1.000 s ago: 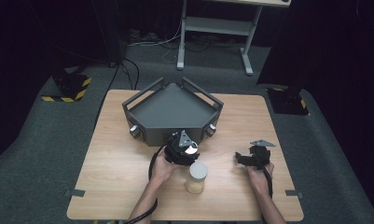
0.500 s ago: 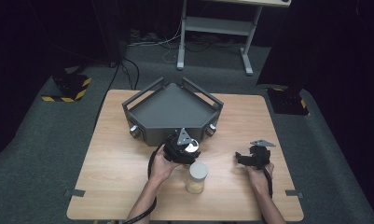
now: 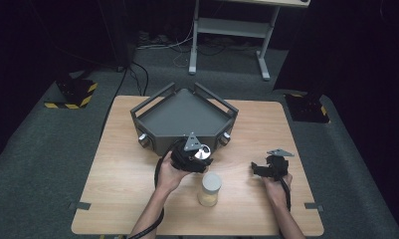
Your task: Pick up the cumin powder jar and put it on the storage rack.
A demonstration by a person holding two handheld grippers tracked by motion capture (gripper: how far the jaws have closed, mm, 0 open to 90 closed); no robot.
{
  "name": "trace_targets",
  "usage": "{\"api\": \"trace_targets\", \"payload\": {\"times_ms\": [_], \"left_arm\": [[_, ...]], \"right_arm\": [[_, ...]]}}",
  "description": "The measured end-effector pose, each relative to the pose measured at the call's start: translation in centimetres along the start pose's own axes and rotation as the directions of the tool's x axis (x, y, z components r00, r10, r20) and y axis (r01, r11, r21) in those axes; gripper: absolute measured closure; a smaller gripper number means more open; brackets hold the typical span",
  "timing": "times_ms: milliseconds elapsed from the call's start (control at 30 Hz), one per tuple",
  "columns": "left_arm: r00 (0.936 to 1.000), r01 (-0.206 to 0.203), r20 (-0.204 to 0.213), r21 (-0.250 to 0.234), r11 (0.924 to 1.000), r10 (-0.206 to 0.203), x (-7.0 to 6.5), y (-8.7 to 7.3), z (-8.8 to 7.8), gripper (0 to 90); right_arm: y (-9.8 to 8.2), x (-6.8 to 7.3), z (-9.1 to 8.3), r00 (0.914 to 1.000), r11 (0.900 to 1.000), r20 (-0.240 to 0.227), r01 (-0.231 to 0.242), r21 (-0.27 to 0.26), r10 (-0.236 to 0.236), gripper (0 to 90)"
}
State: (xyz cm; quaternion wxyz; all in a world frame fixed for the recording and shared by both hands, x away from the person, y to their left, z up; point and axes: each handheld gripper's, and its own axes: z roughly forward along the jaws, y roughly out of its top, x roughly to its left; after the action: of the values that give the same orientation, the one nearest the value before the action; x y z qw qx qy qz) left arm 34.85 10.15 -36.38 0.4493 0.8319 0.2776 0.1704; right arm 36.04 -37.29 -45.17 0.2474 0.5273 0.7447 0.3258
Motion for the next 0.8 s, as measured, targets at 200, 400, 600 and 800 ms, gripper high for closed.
{"api": "trace_targets", "payload": {"times_ms": [200,400,600,800], "left_arm": [[0.9999,0.013,-0.003,-0.023,0.9997,-0.013,0.3,0.4,-1.5,32.4],[0.9998,0.016,-0.009,-0.034,0.9993,-0.017,0.2,0.9,-2.8,32.4],[0.9993,0.029,-0.022,-0.054,0.9981,-0.030,0.4,1.5,-4.7,32.4],[0.9978,0.049,-0.041,-0.074,0.9961,-0.052,0.8,2.0,-6.3,32.3]], "right_arm": [[0.0,0.0,0.0,1.0000,1.000,0.000,0.000,0.000,0.000,7.1],[0.0,0.0,0.0,1.0000,1.000,0.000,0.000,0.000,0.000,7.1],[0.0,0.0,0.0,1.0000,1.000,0.000,0.000,0.000,0.000,7.1],[0.0,0.0,0.0,1.0000,1.000,0.000,0.000,0.000,0.000,7.2]]}}
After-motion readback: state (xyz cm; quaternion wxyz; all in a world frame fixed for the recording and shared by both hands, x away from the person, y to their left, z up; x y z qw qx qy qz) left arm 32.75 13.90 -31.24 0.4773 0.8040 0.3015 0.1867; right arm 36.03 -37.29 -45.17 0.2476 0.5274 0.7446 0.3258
